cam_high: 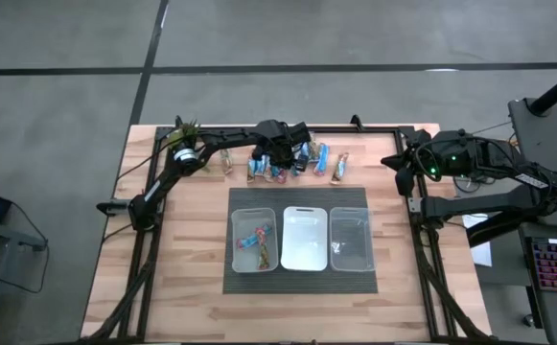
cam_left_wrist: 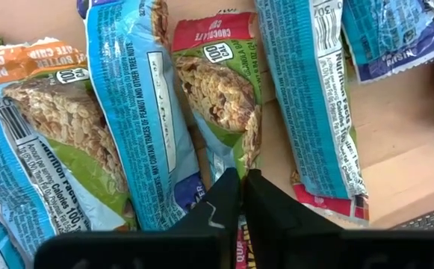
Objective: Pick and place Granola Bars by type
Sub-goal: Put the red granola bar into the gray bin
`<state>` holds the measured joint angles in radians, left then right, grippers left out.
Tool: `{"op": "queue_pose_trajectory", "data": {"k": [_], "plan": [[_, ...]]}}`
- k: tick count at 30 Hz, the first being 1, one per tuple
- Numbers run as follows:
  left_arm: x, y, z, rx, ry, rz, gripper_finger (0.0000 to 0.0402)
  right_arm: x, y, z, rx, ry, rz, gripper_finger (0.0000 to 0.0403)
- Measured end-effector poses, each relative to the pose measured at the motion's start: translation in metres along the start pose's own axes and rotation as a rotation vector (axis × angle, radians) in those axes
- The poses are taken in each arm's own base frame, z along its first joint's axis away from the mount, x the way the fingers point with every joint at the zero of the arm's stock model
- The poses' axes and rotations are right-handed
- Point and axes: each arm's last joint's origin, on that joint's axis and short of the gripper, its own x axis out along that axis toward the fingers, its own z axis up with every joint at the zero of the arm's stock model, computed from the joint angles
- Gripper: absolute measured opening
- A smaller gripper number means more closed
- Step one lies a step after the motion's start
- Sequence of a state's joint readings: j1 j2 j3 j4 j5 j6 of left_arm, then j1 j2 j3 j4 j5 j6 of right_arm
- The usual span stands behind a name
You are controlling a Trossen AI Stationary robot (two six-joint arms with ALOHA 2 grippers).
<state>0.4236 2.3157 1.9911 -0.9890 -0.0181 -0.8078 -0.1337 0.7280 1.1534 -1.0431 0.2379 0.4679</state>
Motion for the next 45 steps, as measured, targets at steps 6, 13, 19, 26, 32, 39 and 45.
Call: {"op": "queue_pose_trajectory", "data": {"k": [6,13,19,26,32,39,45], "plan": [[0.0,0.0,0.0,0.024,-0.001,0.0,0.0,0.0,0.0,0.0,0.0,0.0,0.0,0.0008],[-0.005,0.0,0.0,0.038,-0.006,-0.007,0.0,0.0,0.0,0.0,0.001,-0.001,0.0,0.0008],[-0.006,0.0,0.0,0.053,-0.002,-0.004,0.0,0.0,0.0,0.0,0.001,-0.001,0.0,0.0008],[-0.026,0.0,0.0,0.084,-0.025,-0.028,0.0,0.0,0.0,0.0,0.001,-0.003,-0.004,0.0009],[-0.055,0.0,0.0,0.115,-0.072,-0.069,0.0,0.0,0.0,0.0,0.001,-0.004,-0.006,0.0008],[-0.107,0.0,-0.009,0.2,-0.145,-0.135,0.0,0.0,0.0,0.0,0.004,-0.005,-0.007,0.0008],[-0.166,0.005,-0.024,0.267,-0.222,-0.241,0.0,0.0,0.0,0.0,0.004,-0.006,-0.007,0.0008]]}}
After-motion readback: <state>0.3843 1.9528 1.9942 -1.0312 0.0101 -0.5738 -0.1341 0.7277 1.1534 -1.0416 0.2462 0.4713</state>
